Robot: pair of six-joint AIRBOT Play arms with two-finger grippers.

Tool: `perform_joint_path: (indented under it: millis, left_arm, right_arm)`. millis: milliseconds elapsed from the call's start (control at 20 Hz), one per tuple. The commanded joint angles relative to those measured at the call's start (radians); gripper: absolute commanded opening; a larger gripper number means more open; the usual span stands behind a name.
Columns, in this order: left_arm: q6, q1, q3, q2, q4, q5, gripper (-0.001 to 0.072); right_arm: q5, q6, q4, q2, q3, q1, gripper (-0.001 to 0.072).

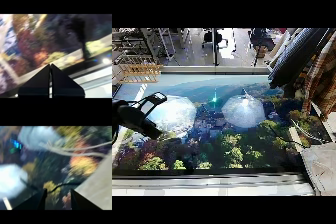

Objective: Fold the clothes and pants, and hang the long-sleeved shirts on hangers.

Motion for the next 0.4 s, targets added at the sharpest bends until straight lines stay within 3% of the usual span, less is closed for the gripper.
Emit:
perform_joint_path:
  millis: [0, 50, 350]
  left_arm:
    - [0.0, 0.001, 0.0, 0.0, 0.225, -0.008, 0.0014]
    - [0.0, 0.001, 0.0, 0.0, 0.229, -0.008, 0.0014]
    - [0.0, 0.001, 0.0, 0.0, 0.228, -0.008, 0.0014]
  right_arm:
    - [-0.026, -0.01, -0.204, -0.001, -0.037, 0.35, 0.0199]
    - [-0.064, -0.01, -0.249, 0.0, -0.037, 0.418, 0.0034]
    - [-0.266, -0.007, -0.248, 0.001, 0.028, 0.6, 0.0014]
